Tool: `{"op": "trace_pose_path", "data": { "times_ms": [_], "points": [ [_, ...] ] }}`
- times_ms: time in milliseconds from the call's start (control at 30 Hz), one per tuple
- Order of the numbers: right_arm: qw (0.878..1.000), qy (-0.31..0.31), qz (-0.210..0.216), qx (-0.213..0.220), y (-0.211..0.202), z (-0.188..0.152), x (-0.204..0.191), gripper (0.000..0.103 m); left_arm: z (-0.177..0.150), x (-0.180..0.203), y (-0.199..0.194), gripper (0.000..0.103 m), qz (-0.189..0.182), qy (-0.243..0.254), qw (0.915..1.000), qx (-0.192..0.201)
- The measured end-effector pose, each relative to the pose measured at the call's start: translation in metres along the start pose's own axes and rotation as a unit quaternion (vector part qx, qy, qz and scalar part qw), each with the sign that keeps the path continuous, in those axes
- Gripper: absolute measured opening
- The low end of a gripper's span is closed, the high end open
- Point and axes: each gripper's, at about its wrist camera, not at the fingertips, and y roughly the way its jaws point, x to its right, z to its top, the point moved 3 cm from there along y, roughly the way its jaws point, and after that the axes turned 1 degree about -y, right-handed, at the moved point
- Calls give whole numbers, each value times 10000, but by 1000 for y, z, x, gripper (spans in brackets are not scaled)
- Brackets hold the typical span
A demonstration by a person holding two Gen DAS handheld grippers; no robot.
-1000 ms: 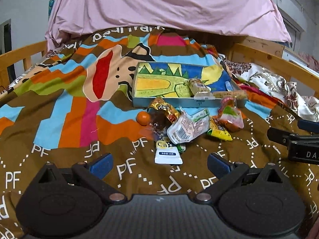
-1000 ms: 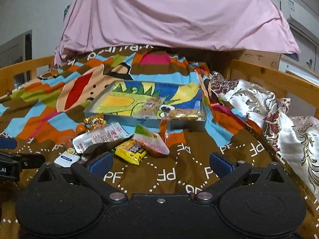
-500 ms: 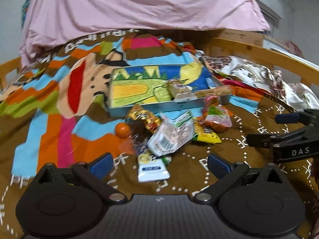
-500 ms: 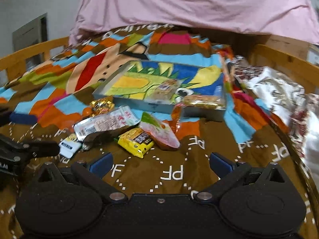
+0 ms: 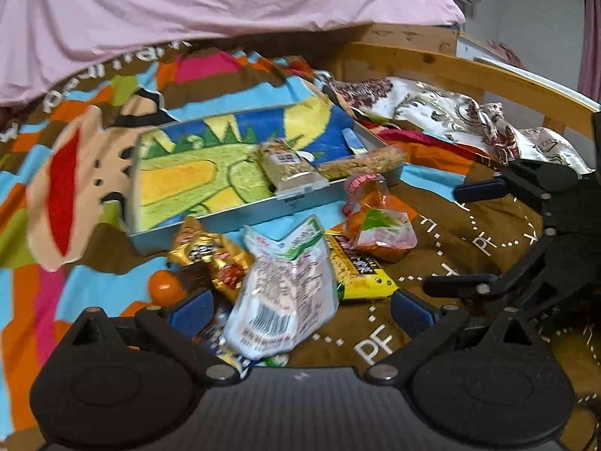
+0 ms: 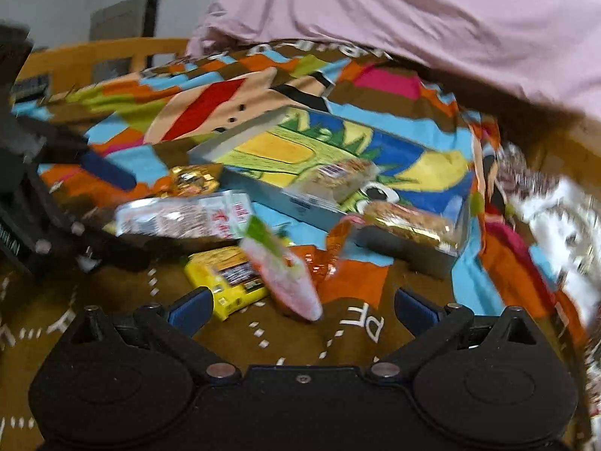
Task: Organize snacks
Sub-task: 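Move the left tool to the white spicy-strip bag while the right tool approaches the orange bag, then close the left tool on the white bag while the right tool grasps the orange-and-pink bag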
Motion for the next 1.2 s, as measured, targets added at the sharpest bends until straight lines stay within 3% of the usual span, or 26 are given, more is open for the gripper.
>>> {"op": "trace_pose_path", "data": {
  "times_ms": [233,300,500,600,867,1000,1200],
  "points": [
    [9985,471,252,85,17,2,22,101,13,-10,28,99,-425,-162,9988,-179],
    [9983,508,277,80,21,1,24,96,13,-13,32,97,-460,-202,9984,-250],
    [9974,512,474,190,29,5,23,88,7,-18,40,75,-540,-311,9972,-402],
    [9963,543,627,207,35,10,20,82,5,-14,42,69,-449,-209,9980,-393],
    [9914,968,884,44,55,7,20,81,7,-16,46,67,-401,-453,9977,-311],
    [9887,1077,1046,53,55,7,19,63,5,-15,51,71,-392,-478,9975,-338],
    [9891,1096,979,53,52,8,16,59,5,-11,50,61,-357,-459,9978,-322]
  ]
}}
